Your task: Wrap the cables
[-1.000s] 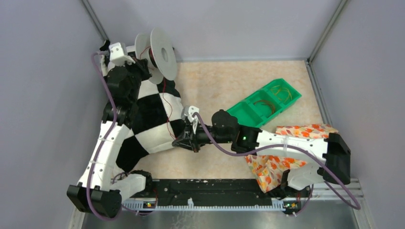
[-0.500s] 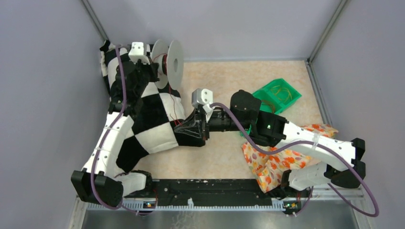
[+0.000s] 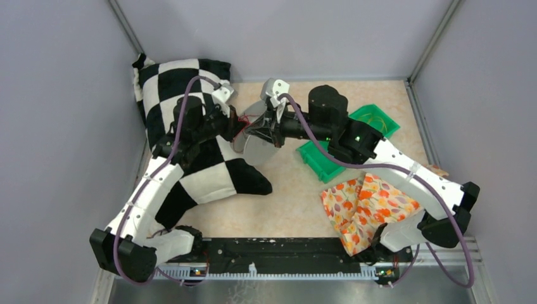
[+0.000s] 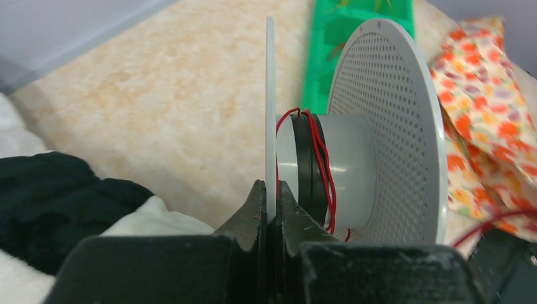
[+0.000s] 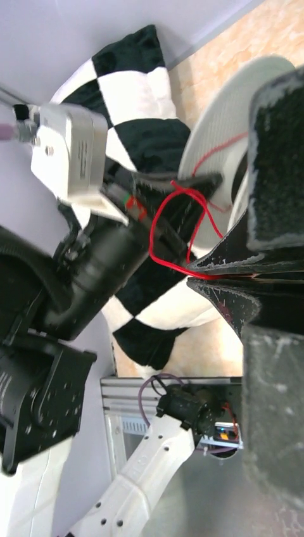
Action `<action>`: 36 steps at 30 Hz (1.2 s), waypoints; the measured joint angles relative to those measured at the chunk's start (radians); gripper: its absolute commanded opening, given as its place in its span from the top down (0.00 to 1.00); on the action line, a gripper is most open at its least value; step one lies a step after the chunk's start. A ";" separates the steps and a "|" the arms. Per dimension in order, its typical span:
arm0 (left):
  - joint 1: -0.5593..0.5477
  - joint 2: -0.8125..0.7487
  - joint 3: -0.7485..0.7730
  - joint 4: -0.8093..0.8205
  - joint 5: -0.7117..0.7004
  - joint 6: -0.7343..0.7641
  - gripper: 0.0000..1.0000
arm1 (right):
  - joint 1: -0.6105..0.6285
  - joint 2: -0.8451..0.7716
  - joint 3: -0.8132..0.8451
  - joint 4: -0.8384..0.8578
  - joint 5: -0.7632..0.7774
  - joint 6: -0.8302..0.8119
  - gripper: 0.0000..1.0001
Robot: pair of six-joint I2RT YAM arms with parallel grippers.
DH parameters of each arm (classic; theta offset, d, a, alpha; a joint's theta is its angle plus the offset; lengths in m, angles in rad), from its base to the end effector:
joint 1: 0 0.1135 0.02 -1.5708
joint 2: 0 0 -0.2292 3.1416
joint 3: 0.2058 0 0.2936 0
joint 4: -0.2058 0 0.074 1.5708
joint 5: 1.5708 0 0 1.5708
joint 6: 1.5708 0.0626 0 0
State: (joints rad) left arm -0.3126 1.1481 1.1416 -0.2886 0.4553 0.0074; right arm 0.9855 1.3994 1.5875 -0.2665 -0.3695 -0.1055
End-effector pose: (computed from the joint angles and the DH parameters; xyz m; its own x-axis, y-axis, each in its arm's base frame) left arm 0.3135 -0.1303 0.3428 -0.2717 0.0948 -0.9577 0.6786 0.7245 -0.1208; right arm 0.1933 0.3326 0.4417 0.0598 -0.0876 -0.9944 -0.9753 0.2070 -0.0768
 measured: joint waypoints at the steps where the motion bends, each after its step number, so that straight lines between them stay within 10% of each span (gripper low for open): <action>1: -0.009 -0.008 0.000 -0.026 0.029 0.018 1.00 | -0.010 0.000 0.006 -0.016 0.001 -0.006 1.00; 22: -0.023 0.012 0.225 -0.430 0.448 0.182 1.00 | -0.261 -0.343 -0.438 -0.063 0.249 0.069 1.00; 36: 0.026 0.028 0.173 0.003 0.557 -0.252 1.00 | -0.273 -0.424 -0.589 -0.115 0.190 0.172 1.00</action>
State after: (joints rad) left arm -0.2863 1.1759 1.3144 -0.2859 1.0122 -0.2443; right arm 0.7124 0.9752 0.9981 -0.3813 -0.1791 0.0662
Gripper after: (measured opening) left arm 0.028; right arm 0.005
